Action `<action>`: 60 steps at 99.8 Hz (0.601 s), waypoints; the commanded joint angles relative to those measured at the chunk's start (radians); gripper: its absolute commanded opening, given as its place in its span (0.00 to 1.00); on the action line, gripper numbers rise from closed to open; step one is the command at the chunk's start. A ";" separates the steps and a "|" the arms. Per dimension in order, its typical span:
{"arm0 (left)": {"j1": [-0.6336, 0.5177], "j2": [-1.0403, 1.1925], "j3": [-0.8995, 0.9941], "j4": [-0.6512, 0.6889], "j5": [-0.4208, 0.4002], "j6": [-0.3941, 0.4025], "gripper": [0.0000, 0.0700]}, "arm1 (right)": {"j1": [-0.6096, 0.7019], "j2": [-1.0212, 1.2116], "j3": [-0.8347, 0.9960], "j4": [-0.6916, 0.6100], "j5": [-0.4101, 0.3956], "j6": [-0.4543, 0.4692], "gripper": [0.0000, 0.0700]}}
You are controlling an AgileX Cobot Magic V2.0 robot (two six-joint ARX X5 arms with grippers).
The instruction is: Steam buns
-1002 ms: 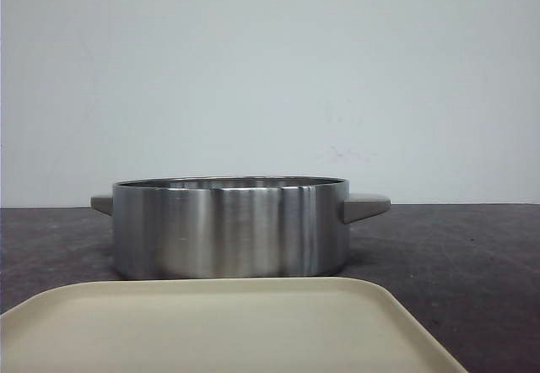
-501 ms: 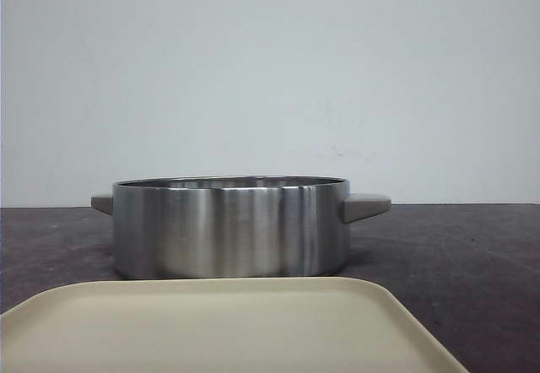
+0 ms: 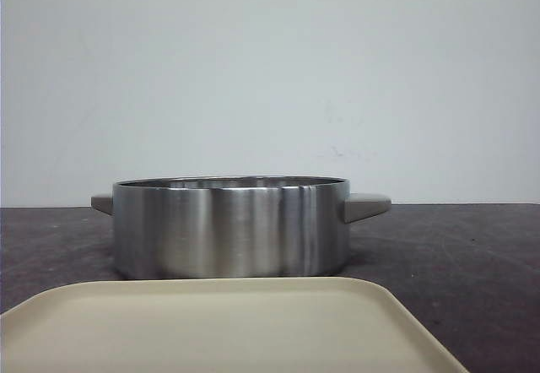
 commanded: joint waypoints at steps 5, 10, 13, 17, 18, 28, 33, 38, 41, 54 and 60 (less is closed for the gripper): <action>0.010 -0.003 0.014 0.012 -0.002 0.026 0.00 | -0.001 -0.001 -0.003 0.011 0.000 -0.001 0.01; 0.032 -0.020 0.010 0.018 0.003 0.022 0.00 | -0.001 -0.001 -0.003 0.011 0.000 -0.001 0.01; 0.051 -0.031 0.000 0.036 0.023 0.035 0.00 | -0.001 -0.001 -0.003 0.011 0.000 -0.001 0.01; 0.082 -0.049 -0.025 0.072 0.075 0.069 0.00 | -0.001 -0.001 -0.003 0.011 0.000 -0.001 0.01; 0.090 -0.055 -0.035 0.086 0.092 0.079 0.00 | -0.001 -0.001 -0.003 0.011 0.000 -0.001 0.01; 0.185 -0.131 -0.186 0.267 0.237 0.133 0.00 | -0.001 -0.001 -0.003 0.011 0.000 -0.001 0.01; 0.233 -0.181 -0.293 0.372 0.261 0.135 0.00 | -0.001 -0.001 -0.003 0.011 0.000 -0.001 0.01; 0.283 -0.236 -0.413 0.480 0.261 0.135 0.00 | -0.001 -0.001 -0.003 0.011 0.000 -0.001 0.01; 0.312 -0.271 -0.485 0.538 0.261 0.135 0.00 | -0.001 -0.001 -0.003 0.011 0.000 -0.001 0.01; 0.451 -0.424 -0.781 0.721 0.323 0.134 0.00 | -0.001 -0.001 -0.003 0.011 0.000 -0.001 0.01; 0.508 -0.488 -0.894 0.763 0.366 0.131 0.00 | -0.001 -0.001 -0.003 0.011 0.000 -0.001 0.01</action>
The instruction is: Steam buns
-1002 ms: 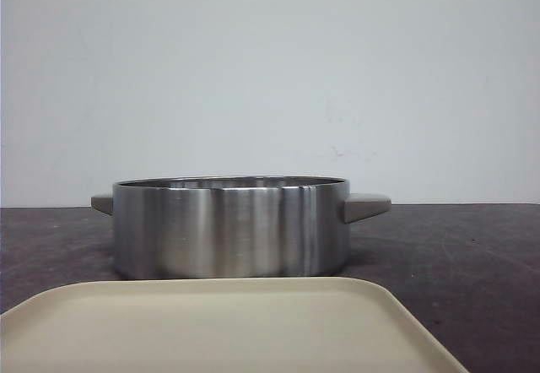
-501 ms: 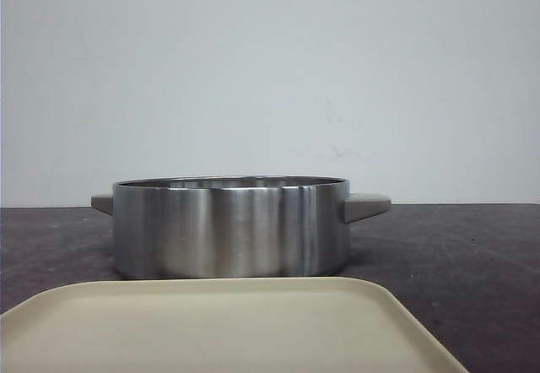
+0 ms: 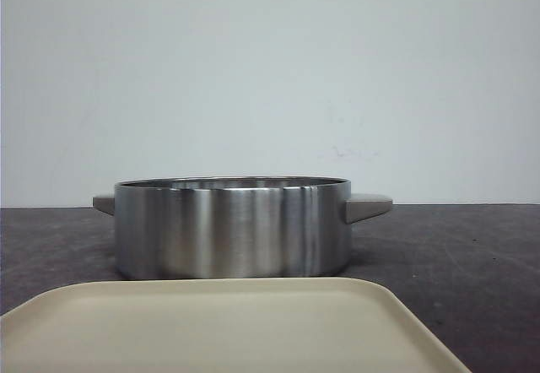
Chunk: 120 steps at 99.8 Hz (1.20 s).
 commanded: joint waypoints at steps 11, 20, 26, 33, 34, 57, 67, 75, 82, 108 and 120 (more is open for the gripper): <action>0.115 -0.134 -0.277 0.103 0.038 0.011 0.00 | -0.001 -0.001 -0.003 0.011 0.000 -0.001 0.01; 0.164 -0.181 -0.396 0.163 0.039 0.008 0.00 | -0.001 -0.001 -0.003 0.011 0.000 -0.001 0.01; 0.187 -0.204 -0.463 0.204 0.039 0.006 0.00 | -0.001 -0.001 -0.003 0.011 0.000 -0.001 0.01; 0.209 -0.219 -0.525 0.247 0.037 0.011 0.00 | -0.001 -0.001 -0.003 0.011 0.000 -0.001 0.01; 0.212 -0.220 -0.531 0.252 0.036 0.012 0.00 | -0.001 -0.001 -0.003 0.011 0.000 -0.001 0.01; 0.289 -0.259 -0.619 0.266 0.010 0.060 0.00 | -0.001 -0.001 -0.003 0.011 0.000 -0.001 0.01; 0.306 -0.282 -0.638 0.264 0.010 0.063 0.00 | -0.001 -0.001 -0.003 0.011 0.000 -0.001 0.01; 0.319 -0.303 -0.650 0.244 0.011 0.062 0.00 | -0.001 -0.001 -0.003 0.011 0.000 -0.001 0.01; 0.335 -0.320 -0.650 0.214 0.010 0.074 0.00 | -0.001 -0.001 -0.003 0.011 0.000 -0.001 0.01; 0.359 -0.342 -0.650 0.133 0.012 0.135 0.00 | -0.001 -0.001 -0.003 0.011 0.000 -0.001 0.01; 0.359 -0.342 -0.650 0.133 0.015 0.161 0.00 | -0.001 -0.001 -0.003 0.011 0.000 -0.001 0.01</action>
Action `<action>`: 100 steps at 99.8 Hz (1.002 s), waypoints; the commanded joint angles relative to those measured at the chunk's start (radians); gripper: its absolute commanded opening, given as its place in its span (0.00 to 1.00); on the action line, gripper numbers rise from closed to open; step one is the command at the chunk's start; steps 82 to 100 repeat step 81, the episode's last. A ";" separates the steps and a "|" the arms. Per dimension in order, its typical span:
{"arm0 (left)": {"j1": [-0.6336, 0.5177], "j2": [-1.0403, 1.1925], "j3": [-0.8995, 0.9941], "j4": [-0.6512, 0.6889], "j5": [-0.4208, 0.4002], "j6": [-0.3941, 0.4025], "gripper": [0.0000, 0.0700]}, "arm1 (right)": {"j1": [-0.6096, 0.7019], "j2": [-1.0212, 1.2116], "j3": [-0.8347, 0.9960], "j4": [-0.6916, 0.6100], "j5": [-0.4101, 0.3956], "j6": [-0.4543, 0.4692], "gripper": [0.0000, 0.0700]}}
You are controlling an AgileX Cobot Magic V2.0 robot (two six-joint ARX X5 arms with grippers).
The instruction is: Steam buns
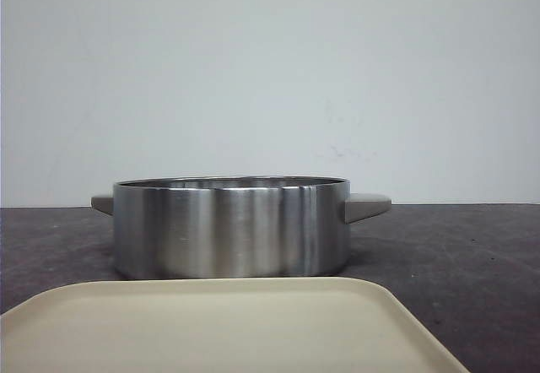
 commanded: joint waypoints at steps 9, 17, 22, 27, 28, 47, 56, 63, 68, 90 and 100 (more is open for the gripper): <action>0.003 0.000 -0.019 -0.007 0.001 0.041 0.00 | -0.001 -0.001 -0.003 0.011 0.000 -0.001 0.01; 0.003 0.002 -0.019 -0.005 0.001 0.021 0.00 | -0.001 -0.001 -0.003 0.011 0.000 -0.001 0.01; 0.003 0.000 -0.019 -0.005 0.001 0.021 0.00 | -0.001 -0.001 -0.003 0.011 0.000 -0.001 0.01; 0.003 0.000 -0.019 -0.005 0.001 0.021 0.00 | -0.001 -0.001 -0.003 0.011 0.000 -0.001 0.01; 0.003 0.000 -0.019 -0.005 0.001 0.021 0.00 | -0.001 -0.001 -0.003 0.011 0.000 -0.001 0.01; 0.003 0.000 -0.019 -0.005 0.001 0.021 0.00 | -0.001 -0.001 -0.003 0.011 0.000 -0.001 0.01; 0.003 0.000 -0.019 -0.005 0.001 0.021 0.00 | -0.001 -0.001 -0.003 0.011 0.000 -0.001 0.01; 0.003 0.000 -0.019 -0.005 0.001 0.021 0.00 | -0.001 -0.001 -0.003 0.011 0.000 -0.001 0.01; 0.003 0.000 -0.019 -0.005 0.001 0.021 0.00 | -0.001 -0.001 -0.003 0.011 0.000 -0.001 0.01; 0.003 0.000 -0.019 -0.005 0.001 0.021 0.00 | -0.001 -0.001 -0.003 0.011 0.000 -0.001 0.01; 0.003 0.000 -0.019 -0.005 0.001 0.021 0.00 | -0.001 -0.001 -0.003 0.011 0.000 -0.001 0.01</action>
